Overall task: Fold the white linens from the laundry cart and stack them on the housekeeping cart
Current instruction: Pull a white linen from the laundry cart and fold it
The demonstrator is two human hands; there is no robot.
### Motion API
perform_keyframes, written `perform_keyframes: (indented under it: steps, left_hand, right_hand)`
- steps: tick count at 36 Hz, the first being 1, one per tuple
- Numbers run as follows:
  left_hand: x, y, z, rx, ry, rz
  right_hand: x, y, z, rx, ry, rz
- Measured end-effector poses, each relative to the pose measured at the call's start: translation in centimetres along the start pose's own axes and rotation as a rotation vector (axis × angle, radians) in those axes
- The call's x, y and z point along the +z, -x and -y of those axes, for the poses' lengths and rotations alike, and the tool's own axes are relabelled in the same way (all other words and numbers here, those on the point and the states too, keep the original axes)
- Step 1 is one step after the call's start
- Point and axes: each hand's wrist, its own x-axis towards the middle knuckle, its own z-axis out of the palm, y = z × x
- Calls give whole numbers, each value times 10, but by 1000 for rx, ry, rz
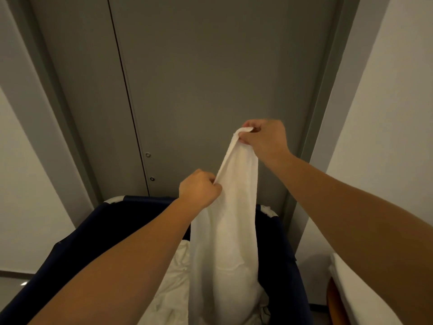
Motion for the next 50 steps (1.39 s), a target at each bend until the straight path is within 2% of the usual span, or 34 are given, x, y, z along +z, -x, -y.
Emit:
perform_keyframes:
  steps: [3, 9, 13, 16, 19, 23, 27, 31, 32, 37, 45, 50]
  left_hand:
    - [2, 0, 9, -28, -1, 58]
    - [5, 4, 42, -121, -169, 219]
    - [5, 6, 56, -141, -147, 194]
    - [-7, -1, 53, -119, 13, 146]
    - [-28, -8, 40, -72, 224, 104]
    - [-46, -11, 17, -23, 394, 117]
    - [-43, -12, 7, -18, 428, 113]
    - [-32, -11, 7, 6, 415, 139]
    - [-30, -11, 7, 18, 420, 138]
    - [-30, -4, 6, 65, 446, 150]
    - [-43, 2, 26, 70, 438, 129]
    - [-40, 2, 36, 33, 395, 123]
  right_hand:
    - [-9, -6, 2, -35, -36, -50]
    - [-43, -31, 7, -44, -89, -189]
    - [-60, -41, 8, -84, -109, -227]
    - [-71, -44, 0, -86, 38, -224]
    - [-78, -43, -28, -26, 330, -125]
    - [-61, -22, -66, 151, 473, 125]
    - [-24, 13, -81, 84, 378, 266]
    - [4, 45, -89, -268, 390, 409]
    - [10, 48, -91, -297, 354, 457]
    - [35, 54, -85, -59, 117, 621]
    - [53, 47, -67, -51, 60, 600]
    - [50, 32, -47, -114, 0, 466]
